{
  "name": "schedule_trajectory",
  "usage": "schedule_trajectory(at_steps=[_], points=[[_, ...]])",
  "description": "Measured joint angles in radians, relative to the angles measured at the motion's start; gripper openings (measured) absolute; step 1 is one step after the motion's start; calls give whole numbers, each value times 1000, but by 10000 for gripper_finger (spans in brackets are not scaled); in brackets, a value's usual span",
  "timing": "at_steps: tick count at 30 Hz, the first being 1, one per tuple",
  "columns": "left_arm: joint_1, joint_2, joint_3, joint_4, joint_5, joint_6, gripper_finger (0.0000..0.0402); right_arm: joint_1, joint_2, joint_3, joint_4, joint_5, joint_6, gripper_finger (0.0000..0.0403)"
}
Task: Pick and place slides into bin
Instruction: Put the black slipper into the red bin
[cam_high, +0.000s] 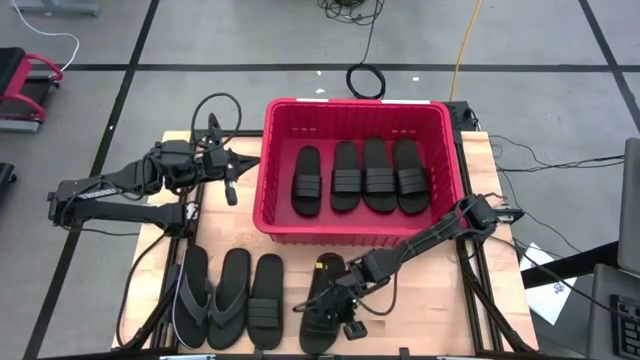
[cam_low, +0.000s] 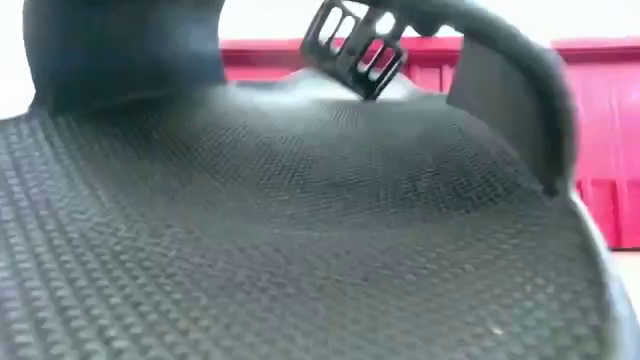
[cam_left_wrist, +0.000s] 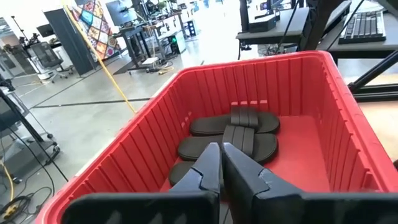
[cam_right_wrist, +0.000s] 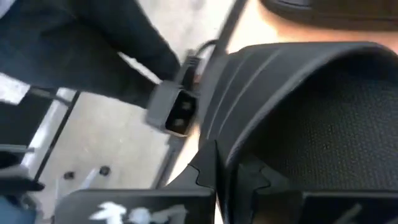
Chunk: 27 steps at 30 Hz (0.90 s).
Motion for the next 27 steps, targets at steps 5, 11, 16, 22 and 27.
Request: schedule_trajectory(at_steps=[5, 11, 16, 22, 27], points=[[0, 0, 0, 0, 0, -1, 18, -6, 2, -25, 13, 68, 23, 4], [0, 0, 0, -4, 0, -3, 2, -19, 2, -25, 17, 75, 25, 4], [0, 0, 0, -12, 13, -4, 13, -31, 2, -25, 21, 86, 69, 18], [-1, 0, 0, -21, 118, -2, 19, -33, 2, -25, 44, 137, 114, 72], [0, 1, 0, -51, 127, -9, 4, -32, 2, -25, 66, 131, 151, 118]])
